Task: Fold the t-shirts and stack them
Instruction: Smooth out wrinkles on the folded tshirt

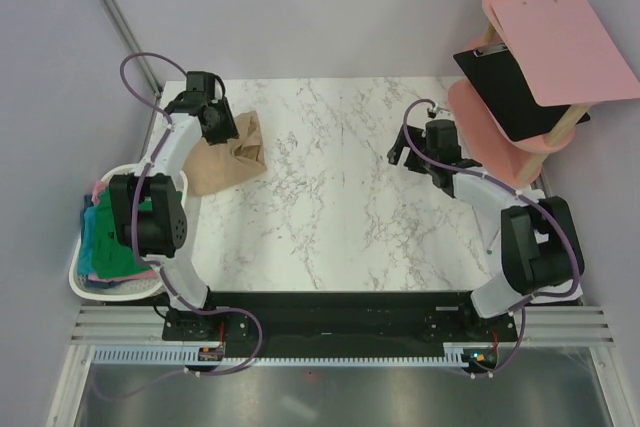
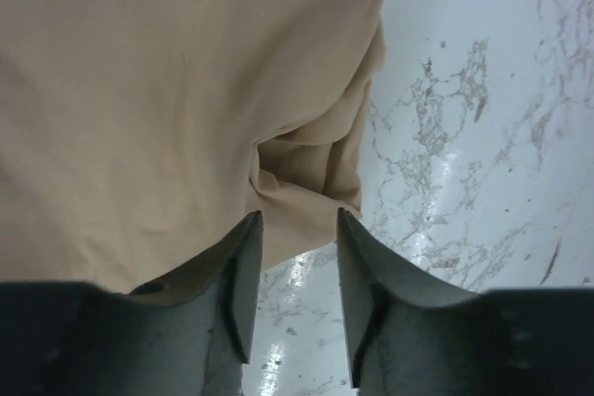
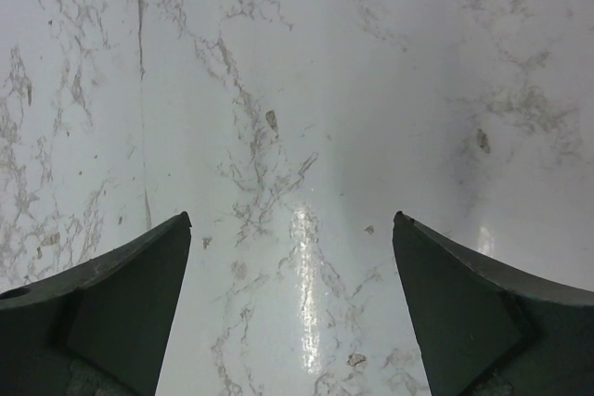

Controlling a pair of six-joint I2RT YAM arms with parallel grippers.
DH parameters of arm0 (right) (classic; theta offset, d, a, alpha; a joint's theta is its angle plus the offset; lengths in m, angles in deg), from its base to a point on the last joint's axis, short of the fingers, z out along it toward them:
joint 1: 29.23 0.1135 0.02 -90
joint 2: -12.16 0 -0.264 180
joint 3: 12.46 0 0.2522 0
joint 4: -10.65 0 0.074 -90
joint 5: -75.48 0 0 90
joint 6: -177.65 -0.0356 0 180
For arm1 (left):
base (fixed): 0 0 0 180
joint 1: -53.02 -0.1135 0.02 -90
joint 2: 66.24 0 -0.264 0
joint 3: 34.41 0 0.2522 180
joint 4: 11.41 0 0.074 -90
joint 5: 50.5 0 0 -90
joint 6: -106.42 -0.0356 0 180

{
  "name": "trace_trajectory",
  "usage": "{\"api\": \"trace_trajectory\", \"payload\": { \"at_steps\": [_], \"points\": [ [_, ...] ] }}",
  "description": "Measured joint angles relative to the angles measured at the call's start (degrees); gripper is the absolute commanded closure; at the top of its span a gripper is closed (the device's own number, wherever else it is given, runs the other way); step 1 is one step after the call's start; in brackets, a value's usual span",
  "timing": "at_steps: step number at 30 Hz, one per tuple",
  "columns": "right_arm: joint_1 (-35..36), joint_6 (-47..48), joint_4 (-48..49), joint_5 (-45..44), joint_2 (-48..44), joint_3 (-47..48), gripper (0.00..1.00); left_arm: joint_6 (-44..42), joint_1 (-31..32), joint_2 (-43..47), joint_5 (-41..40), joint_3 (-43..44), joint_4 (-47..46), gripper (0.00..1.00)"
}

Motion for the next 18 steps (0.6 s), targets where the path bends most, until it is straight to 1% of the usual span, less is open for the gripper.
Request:
{"api": "trace_trajectory", "payload": {
  "at_steps": [1,3,8,11,14,18],
  "points": [
    [0.3,-0.2,0.4,1.2,0.9,0.1,0.03,0.2,0.0,-0.6,-0.3,0.0,0.2,0.30],
    [1.6,-0.2,0.9,3.3,3.2,0.7,0.03,1.0,-0.1,-1.8,-1.4,-0.1,0.6,0.18],
    [8.2,-0.1,0.9,7.2,8.9,4.7,0.03,1.9,-0.3,-3.4,-3.5,-0.1,1.0,0.13],
    [11.9,-0.1,1.0,9.6,12.0,8.2,0.04,2.1,-0.8,-4.2,-4.2,-0.1,1.0,0.11],
    [14.5,-0.1,1.7,11.5,15.3,11.9,0.05,2.5,-1.4,-4.8,-4.5,-0.3,0.8,0.08],
    [17.4,-1.2,4.0,14.9,20.3,17.8,0.09,3.3,-2.5,-4.8,-4.0,-2.4,-0.3,0.08]
  ]
}}
